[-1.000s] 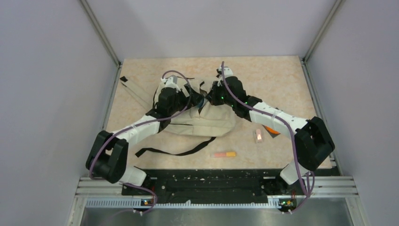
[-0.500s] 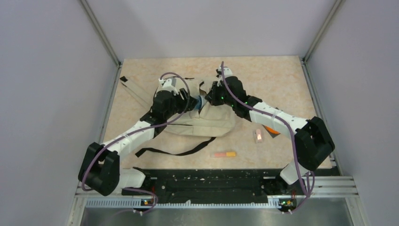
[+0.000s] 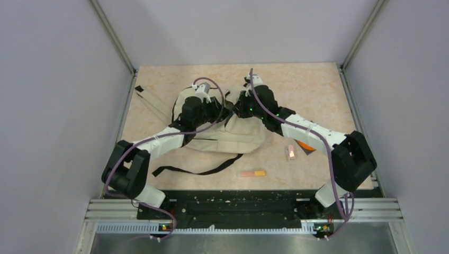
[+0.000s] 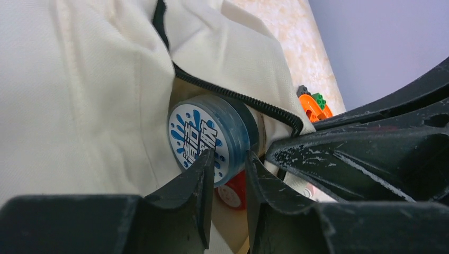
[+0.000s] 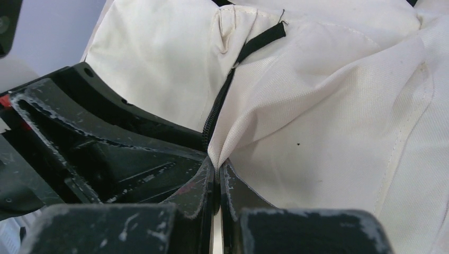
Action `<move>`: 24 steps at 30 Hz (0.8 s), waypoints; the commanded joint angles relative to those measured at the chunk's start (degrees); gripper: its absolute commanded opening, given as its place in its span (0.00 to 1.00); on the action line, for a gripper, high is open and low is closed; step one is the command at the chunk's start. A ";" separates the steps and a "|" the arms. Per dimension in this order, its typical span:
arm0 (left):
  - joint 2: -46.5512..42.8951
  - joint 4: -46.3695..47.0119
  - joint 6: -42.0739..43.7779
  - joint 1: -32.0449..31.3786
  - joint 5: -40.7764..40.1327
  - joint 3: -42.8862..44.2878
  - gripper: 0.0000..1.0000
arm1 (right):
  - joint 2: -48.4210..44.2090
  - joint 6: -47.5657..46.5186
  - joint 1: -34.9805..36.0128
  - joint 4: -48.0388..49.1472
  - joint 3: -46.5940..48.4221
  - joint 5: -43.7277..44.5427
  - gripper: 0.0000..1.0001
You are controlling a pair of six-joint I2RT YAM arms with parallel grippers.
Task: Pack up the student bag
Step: Place the personal item in the student bag.
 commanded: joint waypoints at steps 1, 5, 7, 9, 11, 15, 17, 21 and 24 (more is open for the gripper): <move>4.39 4.73 1.74 -1.95 2.84 3.37 0.27 | -1.09 0.84 -0.20 5.89 2.87 -1.51 0.00; 6.67 7.63 1.60 -2.63 2.69 3.93 0.26 | -1.09 0.80 -0.20 5.58 2.98 -1.29 0.00; 6.90 9.26 1.61 -2.66 2.28 3.24 0.26 | -1.13 0.70 -0.20 5.46 3.00 -1.20 0.00; 6.43 10.15 2.03 -2.64 1.29 2.28 0.26 | -1.21 0.54 -0.20 5.32 3.17 -1.11 0.00; 5.32 10.09 2.89 -2.66 0.47 1.53 0.28 | -1.18 0.52 -0.20 5.23 3.16 -0.97 0.00; 0.64 11.11 5.73 -2.66 -2.20 -1.98 0.37 | -1.26 0.23 -0.20 5.09 3.13 -0.75 0.00; -3.15 11.93 7.42 -2.61 -4.24 -4.62 0.46 | -1.27 0.10 -0.15 4.97 3.24 -0.66 0.00; -10.14 9.27 11.72 -2.84 -7.59 -8.63 0.64 | -1.54 -0.60 -0.20 4.59 3.35 -0.48 0.00; -15.51 5.03 15.39 -3.80 -9.17 -10.92 0.72 | -1.54 -1.32 -0.20 3.87 3.75 -0.35 0.00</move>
